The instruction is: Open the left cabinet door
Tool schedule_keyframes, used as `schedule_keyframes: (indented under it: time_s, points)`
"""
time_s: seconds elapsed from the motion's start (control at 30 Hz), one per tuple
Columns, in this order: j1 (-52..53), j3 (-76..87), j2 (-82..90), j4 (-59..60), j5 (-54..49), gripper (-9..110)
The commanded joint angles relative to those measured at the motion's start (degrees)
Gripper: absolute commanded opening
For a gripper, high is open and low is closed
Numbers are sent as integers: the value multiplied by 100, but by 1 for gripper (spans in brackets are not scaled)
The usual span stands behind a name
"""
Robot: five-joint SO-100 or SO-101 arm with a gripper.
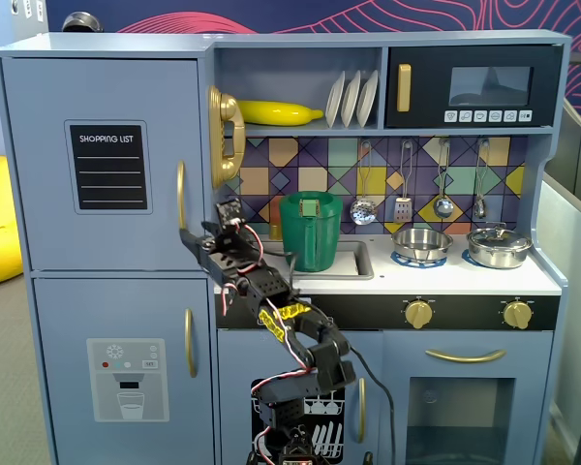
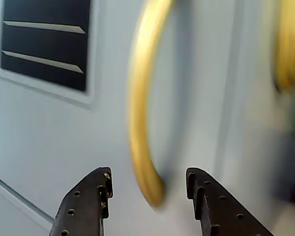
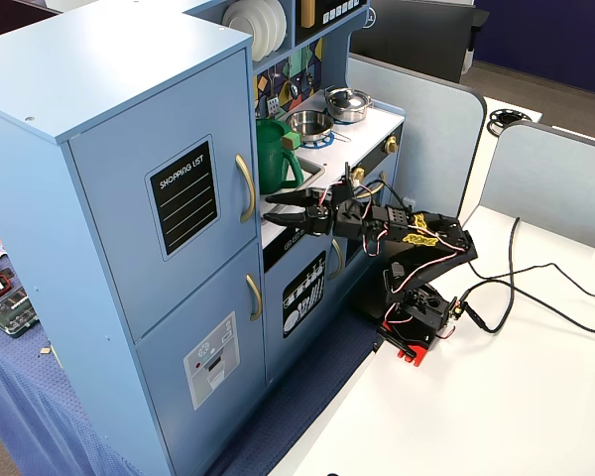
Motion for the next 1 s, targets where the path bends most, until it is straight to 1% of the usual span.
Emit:
schedule_keyframes:
  time_s: [0.0,0.33,0.57,0.87,0.97]
  points:
    - [-167,-1143,-422,343,-220,13]
    - [-299,-2435,-1292,1266,-360,14]
    - [-800,-2505,-1406,1283,-483,12]
    - [-1898,-2382,-976,1389,-826,12]
    - [-2065,-2224,-694,1415,-861,11]
